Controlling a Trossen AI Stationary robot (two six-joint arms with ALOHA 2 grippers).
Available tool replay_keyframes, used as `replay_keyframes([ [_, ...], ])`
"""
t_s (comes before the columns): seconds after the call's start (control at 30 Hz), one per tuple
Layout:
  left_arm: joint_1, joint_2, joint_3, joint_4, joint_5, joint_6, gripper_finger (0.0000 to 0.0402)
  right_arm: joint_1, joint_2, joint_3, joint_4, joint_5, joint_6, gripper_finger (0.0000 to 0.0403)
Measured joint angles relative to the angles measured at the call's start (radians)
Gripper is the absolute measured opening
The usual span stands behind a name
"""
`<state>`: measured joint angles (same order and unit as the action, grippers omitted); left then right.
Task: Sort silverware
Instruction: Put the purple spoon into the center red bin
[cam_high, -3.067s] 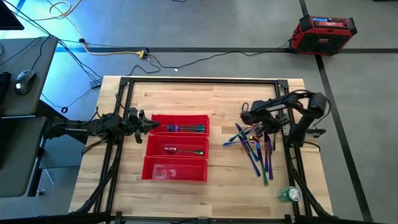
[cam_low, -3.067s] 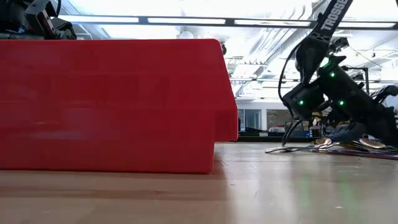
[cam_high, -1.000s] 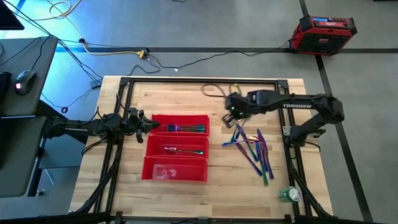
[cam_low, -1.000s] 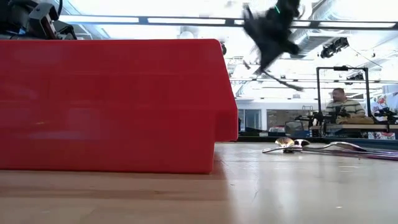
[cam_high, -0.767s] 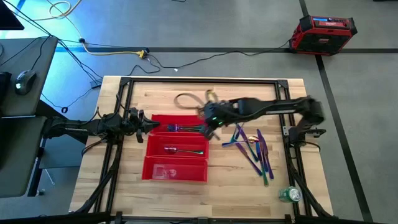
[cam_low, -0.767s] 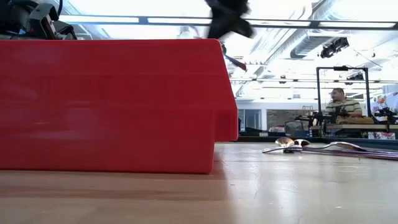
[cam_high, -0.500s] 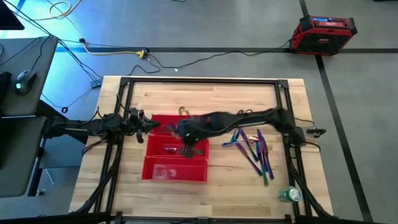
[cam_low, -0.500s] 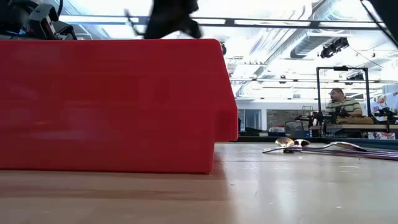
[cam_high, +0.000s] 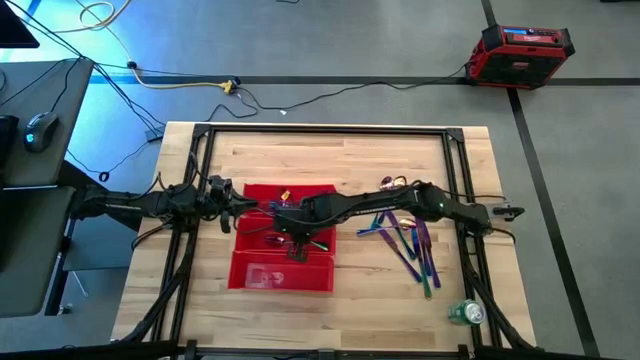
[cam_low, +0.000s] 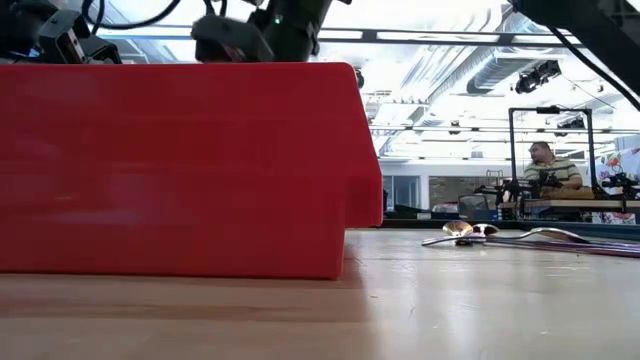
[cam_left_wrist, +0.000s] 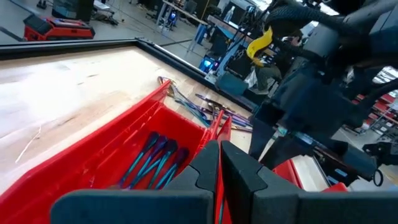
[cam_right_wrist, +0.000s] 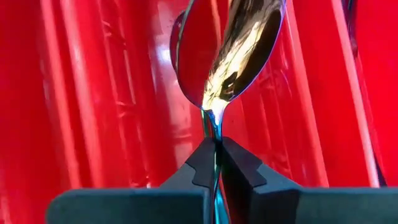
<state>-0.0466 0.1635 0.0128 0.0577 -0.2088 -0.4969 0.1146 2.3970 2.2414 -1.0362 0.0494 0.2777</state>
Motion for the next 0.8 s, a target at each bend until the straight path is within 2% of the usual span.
replay_keyframes([
  [0.17, -0.002, 0.0, 0.0, -0.001, -0.01, 0.0, 0.0, 0.0, 0.007, 0.0, 0.017, 0.004, -0.051, 0.0024],
  [0.5, -0.002, 0.0, 0.0, -0.009, -0.01, 0.0, 0.0, 0.018, 0.008, 0.024, 0.049, 0.072, -0.122, 0.0096],
  [0.7, -0.002, 0.0, 0.0, -0.011, -0.006, 0.0, 0.0, 0.066, -0.074, 0.048, -0.067, 0.08, -0.118, 0.0103],
  [0.8, -0.01, 0.0, 0.0, -0.011, -0.006, 0.0, 0.0, 0.107, -0.125, 0.048, -0.185, 0.14, -0.057, 0.0103],
])
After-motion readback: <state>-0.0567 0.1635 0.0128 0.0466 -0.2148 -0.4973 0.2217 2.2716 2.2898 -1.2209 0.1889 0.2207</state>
